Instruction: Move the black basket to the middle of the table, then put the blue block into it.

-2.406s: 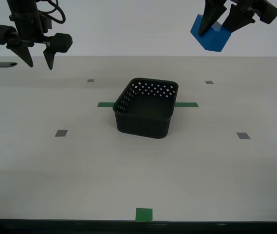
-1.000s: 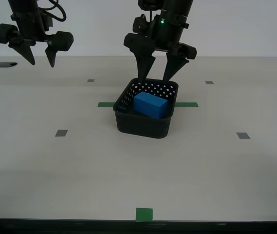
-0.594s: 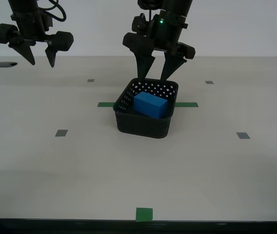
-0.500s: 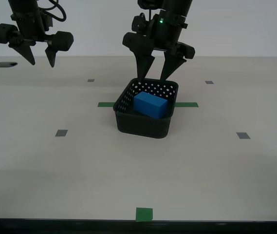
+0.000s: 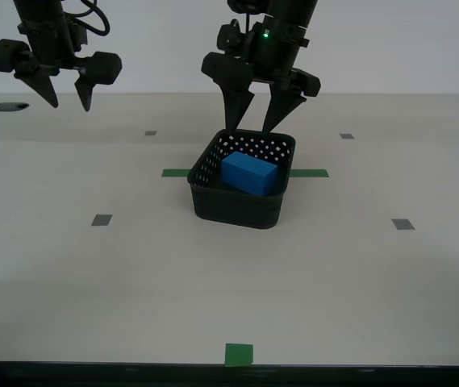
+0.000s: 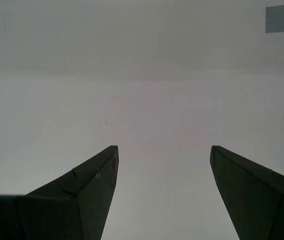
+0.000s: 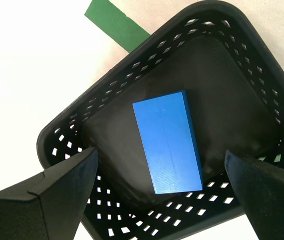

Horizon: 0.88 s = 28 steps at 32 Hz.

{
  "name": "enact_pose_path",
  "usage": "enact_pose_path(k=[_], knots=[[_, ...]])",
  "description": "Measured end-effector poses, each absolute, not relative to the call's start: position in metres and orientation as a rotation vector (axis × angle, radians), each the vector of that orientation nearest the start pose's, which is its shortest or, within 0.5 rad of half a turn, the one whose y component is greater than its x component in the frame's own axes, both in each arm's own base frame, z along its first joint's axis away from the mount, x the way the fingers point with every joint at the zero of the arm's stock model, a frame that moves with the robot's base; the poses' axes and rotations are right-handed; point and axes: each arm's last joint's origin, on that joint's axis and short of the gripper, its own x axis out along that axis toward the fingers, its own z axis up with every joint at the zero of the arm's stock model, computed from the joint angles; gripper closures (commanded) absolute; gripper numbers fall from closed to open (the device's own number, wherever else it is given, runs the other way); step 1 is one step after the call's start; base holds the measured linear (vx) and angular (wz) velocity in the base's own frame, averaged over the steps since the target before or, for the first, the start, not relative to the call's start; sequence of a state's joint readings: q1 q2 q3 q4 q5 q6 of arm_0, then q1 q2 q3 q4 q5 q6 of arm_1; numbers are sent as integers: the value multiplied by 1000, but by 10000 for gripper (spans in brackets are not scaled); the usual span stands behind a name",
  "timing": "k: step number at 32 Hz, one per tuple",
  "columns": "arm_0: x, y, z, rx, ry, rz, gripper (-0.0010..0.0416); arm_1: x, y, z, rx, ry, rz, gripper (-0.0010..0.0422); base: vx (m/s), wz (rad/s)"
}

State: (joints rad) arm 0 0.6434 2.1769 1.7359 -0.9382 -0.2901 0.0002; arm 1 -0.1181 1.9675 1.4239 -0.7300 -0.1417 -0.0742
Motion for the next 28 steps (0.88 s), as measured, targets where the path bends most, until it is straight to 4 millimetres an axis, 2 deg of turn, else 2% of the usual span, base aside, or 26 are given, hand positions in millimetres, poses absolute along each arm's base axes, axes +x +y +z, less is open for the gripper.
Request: enact_pose_path(k=[28], knots=[[347, 271, 177, -242, 1356, 787, 51, 389, -42, 179, 101, 1260, 67, 163, 0, 0]])
